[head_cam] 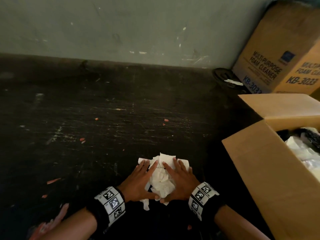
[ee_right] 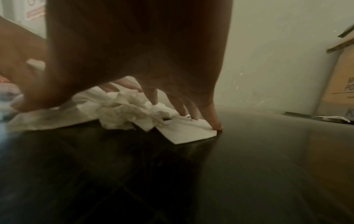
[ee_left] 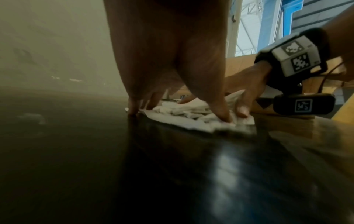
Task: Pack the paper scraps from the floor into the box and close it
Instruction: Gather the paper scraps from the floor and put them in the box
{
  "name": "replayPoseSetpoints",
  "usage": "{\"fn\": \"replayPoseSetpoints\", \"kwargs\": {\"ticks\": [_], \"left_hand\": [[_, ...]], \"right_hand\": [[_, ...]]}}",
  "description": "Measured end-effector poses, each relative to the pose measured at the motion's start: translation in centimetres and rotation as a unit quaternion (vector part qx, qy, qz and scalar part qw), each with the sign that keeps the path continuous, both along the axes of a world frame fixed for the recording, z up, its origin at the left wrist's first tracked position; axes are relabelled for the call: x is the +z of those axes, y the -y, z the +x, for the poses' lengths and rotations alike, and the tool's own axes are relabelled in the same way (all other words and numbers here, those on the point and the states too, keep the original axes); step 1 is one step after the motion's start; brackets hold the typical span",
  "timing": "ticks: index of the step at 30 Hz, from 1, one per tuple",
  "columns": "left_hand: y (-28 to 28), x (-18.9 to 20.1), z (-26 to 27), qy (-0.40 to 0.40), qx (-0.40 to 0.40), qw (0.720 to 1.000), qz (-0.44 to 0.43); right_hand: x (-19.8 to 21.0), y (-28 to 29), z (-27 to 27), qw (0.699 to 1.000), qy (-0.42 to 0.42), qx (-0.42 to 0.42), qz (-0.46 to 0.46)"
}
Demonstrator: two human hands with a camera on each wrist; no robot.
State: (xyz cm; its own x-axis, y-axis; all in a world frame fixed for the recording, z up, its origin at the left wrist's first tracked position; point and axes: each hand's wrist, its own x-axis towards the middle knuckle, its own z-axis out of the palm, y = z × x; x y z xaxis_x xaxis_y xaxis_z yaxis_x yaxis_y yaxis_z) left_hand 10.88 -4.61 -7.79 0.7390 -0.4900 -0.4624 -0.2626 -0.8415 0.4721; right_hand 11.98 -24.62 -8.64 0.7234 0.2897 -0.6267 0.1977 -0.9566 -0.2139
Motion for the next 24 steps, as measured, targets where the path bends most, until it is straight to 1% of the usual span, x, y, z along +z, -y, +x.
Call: {"fn": "replayPoseSetpoints", "kwargs": {"ticks": [4, 6, 8, 12, 15, 17, 21, 24], "left_hand": [[-2.2, 0.5, 0.8, 0.035, -0.076, 0.996, 0.010], [-3.4, 0.5, 1.6, 0.035, -0.109, 0.993, 0.019], [-4.0, 0.5, 2.2, 0.030, -0.125, 0.991, 0.032], [-3.5, 0.0, 2.9, 0.031, -0.127, 0.990, 0.044], [-2.9, -0.2, 2.9, 0.018, -0.121, 0.992, 0.025], [-3.0, -0.2, 3.0, 0.014, -0.117, 0.993, 0.016], [-3.4, -0.4, 4.0, 0.047, -0.117, 0.992, 0.031], [-3.2, -0.8, 4.5, 0.014, -0.084, 0.996, 0.017]], "right_hand": [[0.6, 0.7, 0.3, 1.000, -0.010, 0.000, 0.024], [0.9, 0.7, 0.5, 0.999, -0.026, 0.003, 0.021], [1.1, 0.4, 0.9, 0.999, -0.038, -0.007, 0.008], [1.3, -0.7, 1.2, 0.999, -0.033, -0.002, -0.007], [1.3, -1.0, 0.5, 1.000, -0.011, 0.024, -0.015], [0.9, -0.9, 0.4, 0.999, -0.011, 0.030, -0.020], [0.3, 0.0, 1.2, 1.000, -0.023, 0.020, -0.007], [0.2, -0.6, 1.0, 0.999, -0.009, 0.031, -0.019]]}}
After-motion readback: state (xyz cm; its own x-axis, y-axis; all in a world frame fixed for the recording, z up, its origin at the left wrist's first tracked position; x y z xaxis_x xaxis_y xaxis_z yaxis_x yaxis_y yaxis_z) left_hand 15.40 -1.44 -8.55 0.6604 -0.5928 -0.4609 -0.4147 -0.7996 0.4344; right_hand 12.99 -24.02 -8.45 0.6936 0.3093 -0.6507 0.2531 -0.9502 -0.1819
